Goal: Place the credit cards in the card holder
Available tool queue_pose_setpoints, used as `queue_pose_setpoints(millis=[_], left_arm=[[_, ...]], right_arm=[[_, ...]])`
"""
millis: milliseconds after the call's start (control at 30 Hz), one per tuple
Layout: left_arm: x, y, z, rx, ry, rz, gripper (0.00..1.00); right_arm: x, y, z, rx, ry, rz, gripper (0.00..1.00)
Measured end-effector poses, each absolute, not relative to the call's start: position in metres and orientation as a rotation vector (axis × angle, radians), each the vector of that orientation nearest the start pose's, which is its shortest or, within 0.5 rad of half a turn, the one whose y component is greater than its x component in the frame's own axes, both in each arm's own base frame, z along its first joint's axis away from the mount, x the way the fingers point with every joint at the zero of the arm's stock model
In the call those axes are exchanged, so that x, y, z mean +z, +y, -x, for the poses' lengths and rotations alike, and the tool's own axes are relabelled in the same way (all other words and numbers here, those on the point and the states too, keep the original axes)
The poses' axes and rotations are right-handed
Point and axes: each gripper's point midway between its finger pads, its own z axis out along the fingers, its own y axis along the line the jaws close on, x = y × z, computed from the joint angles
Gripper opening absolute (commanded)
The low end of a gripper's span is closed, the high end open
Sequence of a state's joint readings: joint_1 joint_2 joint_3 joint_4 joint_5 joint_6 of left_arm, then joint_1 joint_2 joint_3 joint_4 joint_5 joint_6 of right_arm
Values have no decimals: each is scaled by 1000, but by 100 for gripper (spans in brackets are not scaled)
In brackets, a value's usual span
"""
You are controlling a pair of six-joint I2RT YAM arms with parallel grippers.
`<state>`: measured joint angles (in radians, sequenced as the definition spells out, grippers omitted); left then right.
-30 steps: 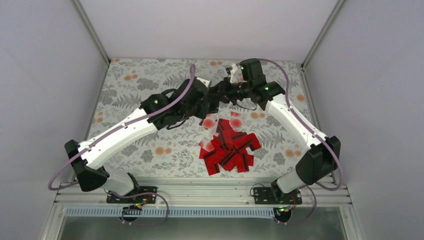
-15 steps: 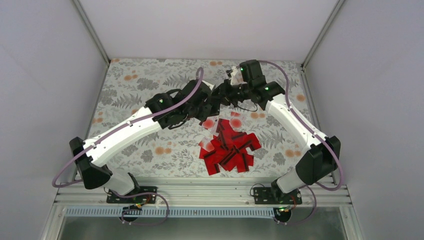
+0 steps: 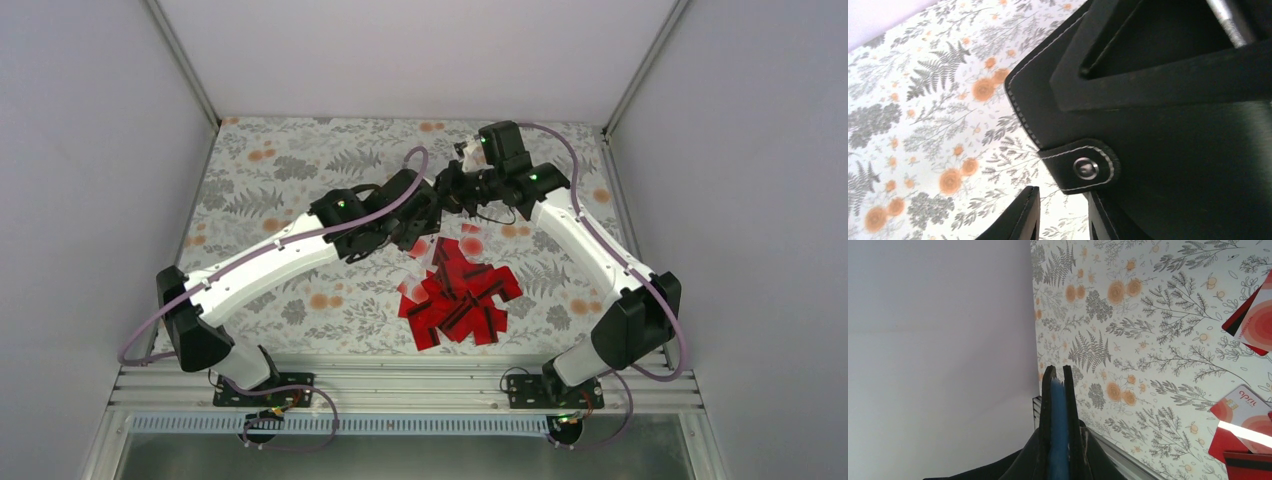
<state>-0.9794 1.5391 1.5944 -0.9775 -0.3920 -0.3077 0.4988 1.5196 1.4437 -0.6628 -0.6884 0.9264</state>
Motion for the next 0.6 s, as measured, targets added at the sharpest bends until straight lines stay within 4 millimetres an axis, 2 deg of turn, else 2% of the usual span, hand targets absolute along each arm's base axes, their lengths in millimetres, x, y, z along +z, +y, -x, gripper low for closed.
queue_pose_setpoints(millis=[200,233,333,400,600], left_arm=[[260,-277,-277,-18,2324,-600,23],[260,-276,-277,-12,2322,-597,26],[261,-277,-277,-10,2318,-605,45],[259,-276,-277,-1,2315,-627,52],[259,-286,-273,-6,2281,-700,53]], right_arm=[[281,293,-304,1461,2599,-157,4],[281,293,-304,1465,2597,-154,4],[281,294,-304,1472,2597,-154,4],[279,293,-303,1474,2603,-157,4],[271,294,-301,1476,2638,-174,4]])
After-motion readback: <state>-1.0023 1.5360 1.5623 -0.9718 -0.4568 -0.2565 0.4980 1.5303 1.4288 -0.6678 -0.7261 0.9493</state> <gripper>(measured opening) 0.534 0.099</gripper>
